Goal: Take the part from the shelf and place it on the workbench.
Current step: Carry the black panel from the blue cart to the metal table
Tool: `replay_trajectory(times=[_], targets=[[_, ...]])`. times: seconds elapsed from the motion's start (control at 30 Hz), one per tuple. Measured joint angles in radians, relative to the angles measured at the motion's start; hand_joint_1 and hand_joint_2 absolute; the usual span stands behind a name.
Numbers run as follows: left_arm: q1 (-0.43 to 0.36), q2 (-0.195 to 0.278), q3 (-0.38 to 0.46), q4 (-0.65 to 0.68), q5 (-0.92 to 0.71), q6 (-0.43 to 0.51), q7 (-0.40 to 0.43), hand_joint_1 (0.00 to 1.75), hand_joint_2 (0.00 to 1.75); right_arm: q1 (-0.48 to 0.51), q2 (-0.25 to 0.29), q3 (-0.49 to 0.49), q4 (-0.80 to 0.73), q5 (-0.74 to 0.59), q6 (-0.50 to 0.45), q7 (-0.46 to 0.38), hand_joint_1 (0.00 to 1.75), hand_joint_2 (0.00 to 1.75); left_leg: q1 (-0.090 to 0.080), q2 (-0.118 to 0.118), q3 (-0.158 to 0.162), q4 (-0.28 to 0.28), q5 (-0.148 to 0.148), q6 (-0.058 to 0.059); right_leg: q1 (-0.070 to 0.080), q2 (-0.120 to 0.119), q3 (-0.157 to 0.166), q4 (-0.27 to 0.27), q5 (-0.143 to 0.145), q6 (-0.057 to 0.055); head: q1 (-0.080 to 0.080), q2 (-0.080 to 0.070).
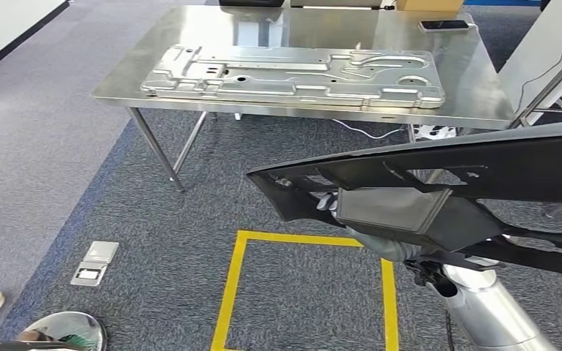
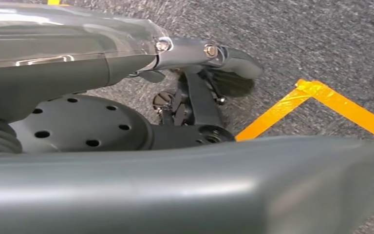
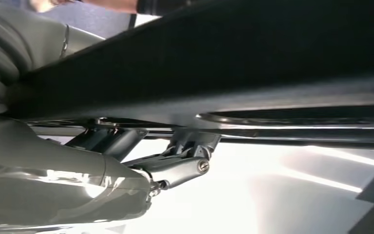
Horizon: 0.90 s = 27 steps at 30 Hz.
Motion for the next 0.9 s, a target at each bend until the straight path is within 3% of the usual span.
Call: replay_trajectory(times=[0.07, 0.1, 0.13, 0.17, 0.2, 0.27, 0.3, 0.4, 0.47, 0.57, 0.6, 0.63, 0.67, 0.73, 0.77, 0.83, 0.9], targets=[[0.002, 0.000, 0.000, 0.000, 0.000, 0.000, 0.000, 0.00, 1.75, 0.001, 0.000, 0.000, 0.000, 0.000, 0.000, 0.000, 1.75, 1.75, 0.003, 0.000, -0.060, 0.131, -0.057, -0.006, 0.001, -0.002, 0.000, 0.000, -0.001, -0.003, 0.000, 0.000], [0.003, 0.000, 0.000, 0.000, 0.000, 0.000, 0.000, 0.00, 1.75, 0.001, 0.000, 0.001, 0.000, 0.000, 0.000, 0.000, 1.75, 1.75, 0.004, 0.000, -0.079, 0.171, -0.064, -0.007, 0.002, -0.002, 0.000, 0.000, -0.001, -0.003, 0.000, 0.000], [0.003, 0.000, 0.000, 0.000, 0.000, 0.000, 0.000, 0.00, 1.75, 0.001, 0.000, 0.001, 0.000, 0.000, 0.000, 0.000, 1.75, 1.75, 0.004, 0.000, -0.081, 0.173, -0.052, -0.006, 0.002, -0.002, 0.001, 0.000, -0.002, -0.003, 0.000, 0.000], [0.003, 0.000, 0.000, 0.000, 0.000, 0.000, 0.000, 0.00, 1.75, 0.001, 0.000, 0.001, 0.000, 0.000, 0.000, 0.000, 1.75, 1.75, 0.003, 0.000, -0.065, 0.134, -0.022, -0.003, 0.003, -0.001, 0.003, 0.000, -0.002, -0.003, 0.000, 0.000], [0.003, 0.000, 0.000, 0.000, 0.000, 0.000, 0.000, 0.00, 1.75, 0.000, 0.000, 0.001, 0.000, 0.000, 0.000, 0.000, 1.75, 1.75, 0.002, 0.000, -0.036, 0.067, 0.018, 0.002, 0.003, 0.000, 0.005, 0.000, -0.003, -0.002, 0.000, 0.000], [0.002, 0.001, 0.000, 0.000, 0.000, 0.000, 0.000, 0.00, 1.75, -0.001, 0.000, 0.001, 0.000, 0.000, 0.000, 0.000, 1.75, 1.75, -0.003, -0.001, 0.018, -0.053, 0.070, 0.016, 0.005, 0.002, 0.007, 0.000, -0.006, 0.002, 0.000, 0.000], [0.002, 0.001, 0.000, 0.000, 0.000, 0.000, 0.000, 0.00, 1.75, -0.001, 0.000, 0.001, 0.000, 0.000, 0.000, 0.000, 1.75, 1.75, -0.006, -0.002, 0.031, -0.084, 0.077, 0.021, 0.005, 0.002, 0.006, 0.000, -0.007, 0.006, 0.000, 0.000], [0.002, 0.001, 0.000, 0.000, 0.000, 0.000, 0.000, 0.00, 1.75, -0.001, 0.000, 0.001, -0.001, 0.000, 0.000, 0.000, 1.75, 1.75, -0.008, -0.002, 0.036, -0.102, 0.073, 0.030, 0.004, 0.002, 0.005, -0.001, -0.008, 0.022, 0.000, 0.000], [0.002, 0.001, 0.000, 0.000, 0.000, 0.000, 0.000, 0.00, 1.75, -0.004, 0.000, 0.000, -0.001, 0.000, 0.000, 0.000, 1.75, 1.75, -0.003, 0.000, 0.041, -0.113, 0.078, 0.037, 0.004, 0.002, -0.006, 0.030, -0.035, 0.031, 0.000, 0.000], [0.001, 0.001, 0.000, 0.000, 0.000, 0.000, 0.000, 0.00, 1.75, -0.003, 0.000, 0.000, 0.000, 0.000, 0.000, 0.000, 1.75, 1.75, -0.002, 0.002, 0.043, -0.117, 0.080, 0.042, 0.004, 0.003, -0.084, 0.202, -0.123, 0.039, 0.000, 0.000], [0.002, 0.001, 0.000, 0.000, 0.000, 0.000, 0.000, 0.00, 1.75, -0.001, 0.000, 0.000, 0.001, 0.000, 0.000, 0.000, 1.75, 1.75, -0.002, 0.003, 0.043, -0.117, 0.080, 0.042, 0.004, 0.002, -0.108, 0.251, -0.136, 0.041, 0.000, 0.000], [0.002, 0.001, 0.000, 0.000, 0.000, 0.000, 0.000, 0.00, 1.75, 0.001, 0.000, 0.000, 0.001, 0.000, 0.000, 0.000, 1.75, 1.75, -0.003, 0.003, 0.043, -0.117, 0.079, 0.042, 0.004, 0.002, -0.117, 0.268, -0.129, 0.042, 0.000, 0.000], [0.002, 0.001, 0.000, 0.000, 0.000, 0.000, 0.000, 0.00, 1.75, 0.001, 0.000, 0.000, 0.001, 0.000, 0.000, 0.000, 1.75, 1.75, -0.002, 0.002, 0.045, -0.116, 0.078, 0.042, 0.003, 0.002, -0.107, 0.243, -0.103, 0.044, 0.000, 0.000], [0.002, 0.001, 0.000, 0.000, 0.000, 0.000, 0.000, 0.00, 1.75, 0.000, 0.000, 0.000, 0.001, 0.000, 0.000, 0.000, 1.75, 1.75, -0.002, 0.002, 0.049, -0.114, 0.074, 0.038, 0.002, 0.001, -0.048, 0.116, -0.031, 0.044, 0.000, 0.000], [0.002, 0.001, 0.000, 0.000, 0.000, 0.000, 0.000, 0.00, 1.75, 0.000, 0.000, 0.000, 0.001, 0.000, 0.000, 0.000, 1.75, 1.75, -0.004, 0.001, 0.049, -0.111, 0.072, 0.034, 0.002, 0.001, -0.022, 0.055, -0.008, 0.042, 0.000, 0.000], [0.001, 0.001, 0.000, 0.000, 0.000, 0.000, 0.000, 0.00, 1.75, 0.000, 0.000, 0.000, 0.001, 0.000, 0.000, 0.000, 1.75, 1.75, -0.007, 0.000, 0.045, -0.106, 0.069, 0.026, 0.005, 0.002, -0.002, 0.004, 0.001, 0.032, 0.000, 0.000], [0.001, 0.001, 0.000, 0.000, 0.000, 0.000, 0.000, 0.00, 1.75, 0.000, 0.000, 0.000, 0.001, 0.000, 0.000, 0.000, 1.75, 1.75, -0.007, 0.000, 0.042, -0.104, 0.068, 0.019, 0.006, 0.004, -0.004, 0.001, 0.001, 0.019, 0.000, 0.000]])
